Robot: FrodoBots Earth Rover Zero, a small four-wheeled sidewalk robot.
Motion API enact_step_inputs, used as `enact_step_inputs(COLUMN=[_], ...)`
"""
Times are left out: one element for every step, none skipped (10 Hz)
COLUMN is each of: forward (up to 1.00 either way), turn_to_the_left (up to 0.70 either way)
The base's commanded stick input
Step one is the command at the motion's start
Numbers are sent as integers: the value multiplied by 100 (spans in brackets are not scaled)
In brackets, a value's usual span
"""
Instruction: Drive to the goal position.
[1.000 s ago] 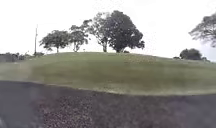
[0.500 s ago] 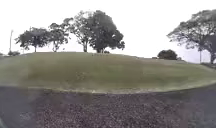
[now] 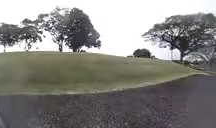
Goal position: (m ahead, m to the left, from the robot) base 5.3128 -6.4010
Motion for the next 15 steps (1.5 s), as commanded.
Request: enact_step_inputs(forward=[0, 0, 0, 0, 0, 0, 0, 0, 58, 100, 100, 100, 100, 100, 100], turn_to_the_left=[-100, -100, -100, -100, -100, -100, -100, -100, -58, 0, 0, 0, 0, 0, 0])
